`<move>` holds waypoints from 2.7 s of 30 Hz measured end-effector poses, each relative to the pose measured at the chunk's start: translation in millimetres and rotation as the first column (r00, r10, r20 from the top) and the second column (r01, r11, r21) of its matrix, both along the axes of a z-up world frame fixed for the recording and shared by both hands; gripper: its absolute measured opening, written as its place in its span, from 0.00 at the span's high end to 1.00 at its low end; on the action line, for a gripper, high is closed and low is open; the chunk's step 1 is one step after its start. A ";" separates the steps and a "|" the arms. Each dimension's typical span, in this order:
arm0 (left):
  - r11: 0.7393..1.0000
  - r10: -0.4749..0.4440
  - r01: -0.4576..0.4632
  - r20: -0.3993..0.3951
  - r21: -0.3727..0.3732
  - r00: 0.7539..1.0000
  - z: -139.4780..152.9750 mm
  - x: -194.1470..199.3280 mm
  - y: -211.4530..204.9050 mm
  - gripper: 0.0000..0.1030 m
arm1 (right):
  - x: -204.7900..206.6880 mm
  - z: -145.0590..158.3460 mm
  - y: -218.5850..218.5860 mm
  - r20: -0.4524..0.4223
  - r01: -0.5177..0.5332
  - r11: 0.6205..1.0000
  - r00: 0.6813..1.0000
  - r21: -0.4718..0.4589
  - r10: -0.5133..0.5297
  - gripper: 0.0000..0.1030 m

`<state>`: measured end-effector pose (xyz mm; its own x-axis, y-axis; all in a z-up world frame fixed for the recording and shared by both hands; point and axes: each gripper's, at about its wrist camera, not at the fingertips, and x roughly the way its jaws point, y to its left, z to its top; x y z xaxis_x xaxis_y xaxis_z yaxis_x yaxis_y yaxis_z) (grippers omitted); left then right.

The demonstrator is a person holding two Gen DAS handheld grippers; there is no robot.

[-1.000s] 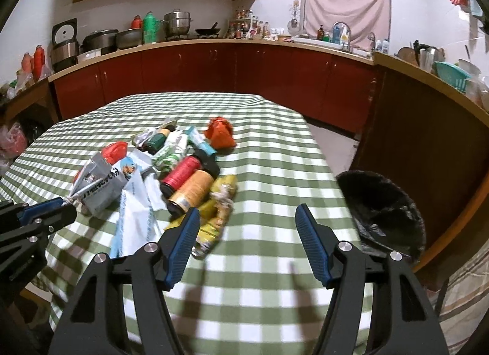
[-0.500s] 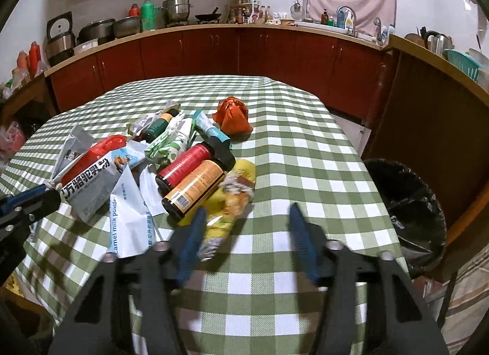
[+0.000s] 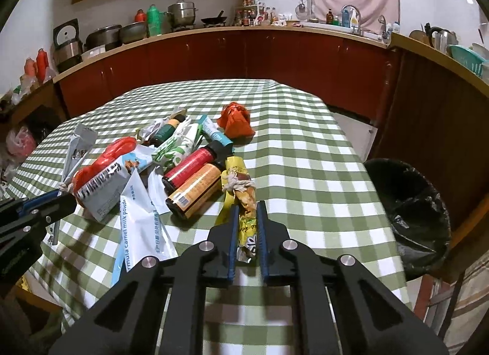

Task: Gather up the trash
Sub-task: 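Grasp the rolled white paper tube with the left tool while the right tool grasps the yellow wrapper, then carry both items over the black bin and open both tools to drop them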

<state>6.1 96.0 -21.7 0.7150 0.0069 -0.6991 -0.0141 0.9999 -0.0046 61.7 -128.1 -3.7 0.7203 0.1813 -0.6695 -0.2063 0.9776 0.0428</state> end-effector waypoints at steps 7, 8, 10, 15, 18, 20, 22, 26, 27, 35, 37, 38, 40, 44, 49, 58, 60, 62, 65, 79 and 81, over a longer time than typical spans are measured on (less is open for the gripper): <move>1.000 -0.010 0.010 0.019 0.005 1.000 7.8 -3.0 -8.2 0.85 | -6.3 4.6 -12.8 0.012 0.012 1.000 1.000 0.005 -0.012 0.90; 1.000 -0.012 0.012 0.021 0.005 1.000 9.1 -3.1 -9.4 0.85 | -7.0 5.3 -14.4 0.015 0.014 1.000 1.000 0.004 -0.014 0.90; 1.000 -0.016 0.016 0.029 0.008 0.999 11.2 -3.7 -12.7 0.85 | -7.2 7.4 -18.5 0.022 0.019 1.000 1.000 0.003 -0.019 0.90; 0.999 -0.039 0.039 0.041 0.012 0.998 18.2 -1.1 -24.3 0.85 | -8.4 15.2 -31.2 0.046 0.043 0.999 0.998 0.005 -0.043 0.90; 0.998 -0.067 0.067 0.050 0.015 0.996 22.4 3.5 -37.5 0.85 | -9.4 21.7 -42.7 0.073 0.068 0.998 0.995 -0.005 -0.067 0.90; 0.996 -0.091 0.090 0.059 0.019 0.994 25.0 7.4 -48.8 0.85 | -9.7 25.6 -52.7 0.090 0.089 0.996 0.992 -0.012 -0.087 0.90; 0.993 -0.119 0.118 0.067 0.019 0.991 27.8 11.8 -62.4 0.85 | -8.5 29.3 -66.4 0.106 0.117 0.993 0.988 -0.018 -0.115 0.90; 0.983 -0.185 0.184 0.082 0.019 0.979 33.6 25.7 -100.3 0.85 | -4.1 34.2 -96.7 0.124 0.175 0.984 0.977 -0.019 -0.171 0.90; 0.980 -0.199 0.198 0.080 0.016 0.977 33.8 29.6 -108.7 0.85 | -2.6 35.1 -104.0 0.127 0.189 0.982 0.974 -0.019 -0.186 0.90; 0.956 -0.294 0.293 0.055 0.030 0.954 25.6 67.0 -182.8 0.85 | 14.0 32.2 -160.8 0.142 0.290 0.957 0.948 -0.028 -0.284 0.90; 0.950 -0.311 0.309 0.047 0.037 0.949 22.4 75.4 -198.4 0.85 | 18.7 28.6 -171.5 0.137 0.308 0.951 0.944 -0.028 -0.302 0.90; 0.947 -0.319 0.317 0.042 0.042 0.947 20.4 80.0 -208.0 0.85 | 21.5 26.4 -176.9 0.133 0.315 0.949 0.942 -0.026 -0.309 0.90; 0.943 -0.332 0.331 0.030 0.046 0.943 15.5 85.7 -219.3 0.85 | 26.1 21.7 -185.5 0.126 0.327 0.945 0.938 -0.024 -0.322 0.90; 0.935 -0.351 0.350 0.003 0.058 0.936 3.4 103.4 -245.7 0.85 | 35.4 12.7 -199.9 0.109 0.338 0.941 0.936 -0.025 -0.334 0.90; 0.930 -0.359 0.361 -0.032 0.065 0.933 -7.4 121.6 -269.2 0.85 | 48.3 0.6 -221.0 0.085 0.349 0.937 0.934 -0.017 -0.346 0.90; 0.927 -0.361 0.368 -0.091 0.074 0.928 -20.5 151.4 -295.6 0.85 | 66.2 -16.9 -235.1 0.053 0.349 0.937 0.936 -0.006 -0.348 0.90; 0.927 -0.359 0.367 -0.101 0.075 0.928 -22.3 157.1 -297.9 0.84 | 69.0 -19.7 -235.4 0.044 0.347 0.938 0.937 -0.001 -0.347 0.89; 0.926 -0.361 0.370 -0.117 0.073 0.925 -23.3 161.2 -299.6 0.78 | 71.5 -22.3 -236.5 0.041 0.345 0.939 0.938 -0.001 -0.345 0.89; 0.928 -0.357 0.367 -0.119 0.068 0.926 -23.4 165.0 -299.2 0.64 | 74.1 -25.9 -238.8 0.030 0.345 0.938 0.938 0.004 -0.345 0.85; 0.950 -0.303 0.307 -0.069 0.063 0.951 2.6 140.8 -265.0 0.41 | 50.1 -1.9 -227.0 0.072 0.390 0.920 0.917 0.038 -0.392 0.40; 0.956 -0.282 0.286 -0.063 0.067 0.957 7.6 133.2 -249.8 0.38 | 42.7 3.5 -220.2 0.083 0.391 0.919 0.915 0.054 -0.394 0.38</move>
